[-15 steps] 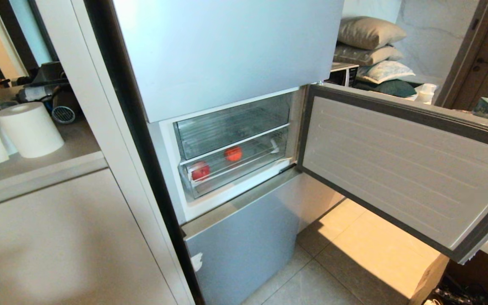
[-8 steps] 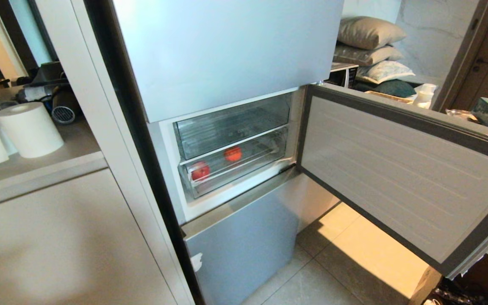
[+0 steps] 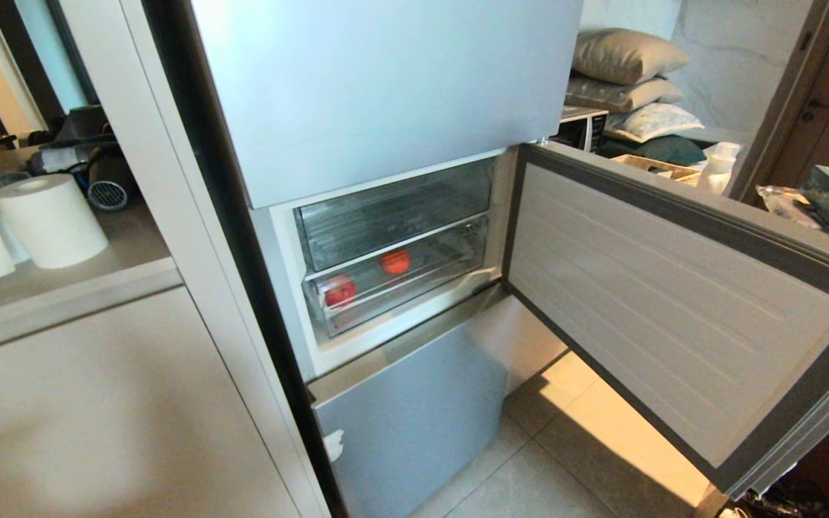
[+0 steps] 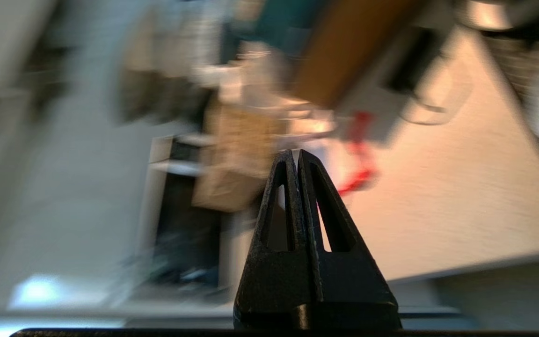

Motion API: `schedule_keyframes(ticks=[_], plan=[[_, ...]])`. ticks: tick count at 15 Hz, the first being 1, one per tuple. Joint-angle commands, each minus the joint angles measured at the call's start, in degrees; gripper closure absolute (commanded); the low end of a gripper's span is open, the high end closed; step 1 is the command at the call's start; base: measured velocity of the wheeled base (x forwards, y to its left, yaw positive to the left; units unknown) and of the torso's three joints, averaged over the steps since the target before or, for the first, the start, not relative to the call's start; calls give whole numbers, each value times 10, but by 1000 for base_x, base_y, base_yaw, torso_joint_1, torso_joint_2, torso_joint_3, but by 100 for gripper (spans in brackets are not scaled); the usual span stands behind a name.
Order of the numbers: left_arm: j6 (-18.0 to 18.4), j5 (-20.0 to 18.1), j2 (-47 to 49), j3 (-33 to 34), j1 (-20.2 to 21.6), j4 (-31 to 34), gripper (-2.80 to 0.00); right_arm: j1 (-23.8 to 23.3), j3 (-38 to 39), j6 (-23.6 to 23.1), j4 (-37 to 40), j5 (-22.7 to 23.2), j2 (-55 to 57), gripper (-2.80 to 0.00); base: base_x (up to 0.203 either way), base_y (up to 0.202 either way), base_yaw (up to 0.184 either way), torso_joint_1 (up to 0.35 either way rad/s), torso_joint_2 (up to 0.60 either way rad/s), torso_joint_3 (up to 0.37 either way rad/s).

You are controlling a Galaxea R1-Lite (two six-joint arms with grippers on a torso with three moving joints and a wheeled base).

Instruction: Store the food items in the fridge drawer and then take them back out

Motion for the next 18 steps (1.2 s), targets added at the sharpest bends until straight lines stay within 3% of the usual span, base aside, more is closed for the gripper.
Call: schedule_keyframes(ticks=[1,8,15,17,18], plan=[[0,0,1,0,0,0,0,80,9,-18,24,-109,71,0,0,0,0,0,0,0],[0,0,1,0,0,1,0,307,65,-25,29,-131,98,0,0,0,0,0,0,0],[0,0,1,0,0,0,0,637,45,-31,28,-273,98,0,0,0,0,0,0,0],[0,0,1,0,0,0,0,755,7,-75,27,-303,107,0,0,0,0,0,0,0],[0,0,1,0,0,1,0,807,-9,-126,16,-311,112,0,0,0,0,0,0,0]])
